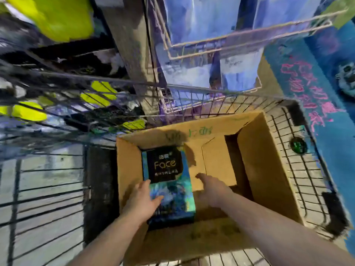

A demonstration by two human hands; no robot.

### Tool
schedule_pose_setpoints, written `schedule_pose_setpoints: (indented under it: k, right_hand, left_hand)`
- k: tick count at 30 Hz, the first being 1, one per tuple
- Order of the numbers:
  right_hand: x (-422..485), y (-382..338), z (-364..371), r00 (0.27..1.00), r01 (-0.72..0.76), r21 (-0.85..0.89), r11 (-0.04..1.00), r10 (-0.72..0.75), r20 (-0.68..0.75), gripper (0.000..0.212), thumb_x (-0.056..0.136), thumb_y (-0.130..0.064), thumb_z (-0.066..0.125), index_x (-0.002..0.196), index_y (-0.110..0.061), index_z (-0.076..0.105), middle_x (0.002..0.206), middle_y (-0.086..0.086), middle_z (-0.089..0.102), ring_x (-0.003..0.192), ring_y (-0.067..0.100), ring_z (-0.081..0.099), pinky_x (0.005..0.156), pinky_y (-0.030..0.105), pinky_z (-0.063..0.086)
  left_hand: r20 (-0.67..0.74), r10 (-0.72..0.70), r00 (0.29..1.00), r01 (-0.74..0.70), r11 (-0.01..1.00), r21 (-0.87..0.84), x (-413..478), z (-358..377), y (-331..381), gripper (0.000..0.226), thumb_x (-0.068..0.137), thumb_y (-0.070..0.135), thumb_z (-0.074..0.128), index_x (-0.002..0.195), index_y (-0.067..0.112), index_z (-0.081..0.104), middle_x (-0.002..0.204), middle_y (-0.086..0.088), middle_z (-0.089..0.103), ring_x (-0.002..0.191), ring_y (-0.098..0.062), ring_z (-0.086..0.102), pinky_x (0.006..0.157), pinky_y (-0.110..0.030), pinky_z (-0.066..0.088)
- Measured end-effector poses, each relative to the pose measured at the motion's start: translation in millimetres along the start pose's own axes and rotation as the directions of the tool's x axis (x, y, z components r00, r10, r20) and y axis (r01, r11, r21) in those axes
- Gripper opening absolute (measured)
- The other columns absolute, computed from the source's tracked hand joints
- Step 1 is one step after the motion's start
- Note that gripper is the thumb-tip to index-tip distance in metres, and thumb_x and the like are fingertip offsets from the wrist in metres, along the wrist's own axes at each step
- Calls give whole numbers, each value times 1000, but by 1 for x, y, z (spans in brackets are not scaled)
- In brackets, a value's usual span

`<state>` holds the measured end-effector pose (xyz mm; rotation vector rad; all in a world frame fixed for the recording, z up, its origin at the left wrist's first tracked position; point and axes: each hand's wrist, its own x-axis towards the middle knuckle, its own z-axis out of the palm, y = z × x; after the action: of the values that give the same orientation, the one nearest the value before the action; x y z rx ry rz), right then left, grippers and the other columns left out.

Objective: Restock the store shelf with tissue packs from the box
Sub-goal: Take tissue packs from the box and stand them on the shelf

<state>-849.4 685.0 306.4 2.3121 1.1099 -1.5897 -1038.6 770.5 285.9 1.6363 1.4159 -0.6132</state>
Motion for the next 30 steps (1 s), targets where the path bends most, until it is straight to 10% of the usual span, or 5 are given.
schedule_pose_setpoints:
  k: [9,15,30]
  right_hand:
    - [83,10,46,994,-100,311,945,109,-13,70,80,-40,70,137,-21,34,129,6,58,115,26,58,95,41,50]
    - [110,17,67,990,-96,498,862,133,-39,59,77,-38,75,123,-19,44,114,0,63,105,20,62,91,38,51]
    - [103,44,67,994,-26,566,824,80,-70,62,81,-27,73,132,-15,39,107,-5,56,101,14,56,85,28,47]
  left_hand:
    - [-85,-135,987,108,956,-272,54,44,-14,78,88,35,61,150,17,17,152,-8,31,135,-29,37,110,-40,35]
    - [-223,-148,963,113,980,-166,74,53,-17,84,78,42,68,145,13,25,140,-13,44,124,-32,47,100,-43,43]
    - [-40,-158,987,115,851,-513,88,79,-16,57,79,21,75,125,12,43,119,-6,62,106,-26,61,88,-32,48]
